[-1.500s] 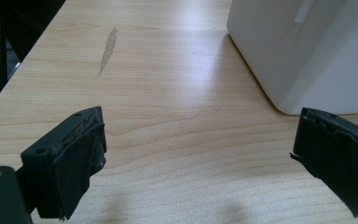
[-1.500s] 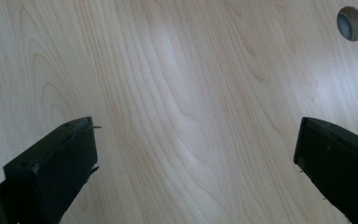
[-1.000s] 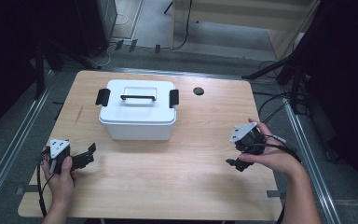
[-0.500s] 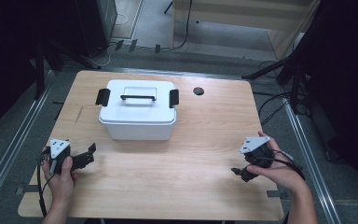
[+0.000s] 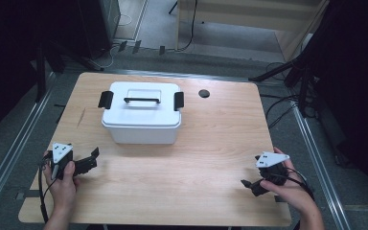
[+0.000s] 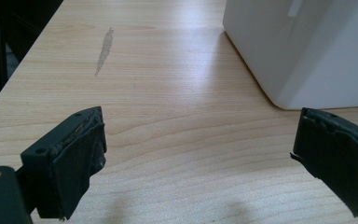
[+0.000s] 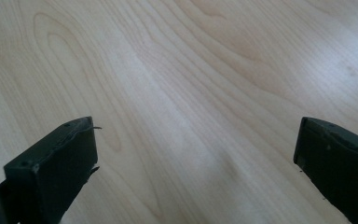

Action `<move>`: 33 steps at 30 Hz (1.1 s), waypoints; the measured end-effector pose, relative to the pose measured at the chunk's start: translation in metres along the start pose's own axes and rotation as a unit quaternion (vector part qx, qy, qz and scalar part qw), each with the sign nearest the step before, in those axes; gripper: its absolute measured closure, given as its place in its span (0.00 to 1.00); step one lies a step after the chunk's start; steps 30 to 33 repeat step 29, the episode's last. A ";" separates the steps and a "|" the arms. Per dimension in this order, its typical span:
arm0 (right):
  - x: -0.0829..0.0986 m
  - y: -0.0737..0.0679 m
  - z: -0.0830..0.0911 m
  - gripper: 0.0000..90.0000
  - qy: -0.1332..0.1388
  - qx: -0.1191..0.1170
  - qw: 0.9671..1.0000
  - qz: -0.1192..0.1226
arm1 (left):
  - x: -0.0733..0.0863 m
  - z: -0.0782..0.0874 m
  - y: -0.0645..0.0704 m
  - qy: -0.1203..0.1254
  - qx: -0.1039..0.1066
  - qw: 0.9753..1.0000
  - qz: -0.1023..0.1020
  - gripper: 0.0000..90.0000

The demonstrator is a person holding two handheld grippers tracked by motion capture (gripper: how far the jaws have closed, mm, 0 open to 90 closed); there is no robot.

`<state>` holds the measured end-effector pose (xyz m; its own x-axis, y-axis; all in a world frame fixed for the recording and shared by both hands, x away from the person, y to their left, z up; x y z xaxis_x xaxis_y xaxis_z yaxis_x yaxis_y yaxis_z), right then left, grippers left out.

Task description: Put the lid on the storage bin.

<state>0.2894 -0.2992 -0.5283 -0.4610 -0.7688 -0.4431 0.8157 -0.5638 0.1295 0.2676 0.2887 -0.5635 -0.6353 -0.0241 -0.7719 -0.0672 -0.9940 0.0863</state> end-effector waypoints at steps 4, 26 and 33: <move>0.009 -0.003 -0.002 0.00 0.010 0.001 1.000 -0.013 | 0.000 0.000 0.000 0.000 0.000 1.000 0.000 0.04; 0.041 -0.002 -0.010 0.00 0.127 0.057 0.980 -0.142 | 0.001 0.000 0.002 -0.001 -0.004 1.000 -0.005 0.04; 0.042 -0.002 -0.011 0.00 0.130 0.058 0.979 -0.145 | 0.001 0.000 0.002 -0.001 -0.005 1.000 -0.005 0.04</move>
Point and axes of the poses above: each handheld gripper's, and its own axes: z roughly backward along the jaws, x roughly out of its underside, y roughly to its right, the point moved 3 cm from there along -z, roughly forward along the jaws, and after that the axes turned 11 degrees about -y, right-handed, at the moved point
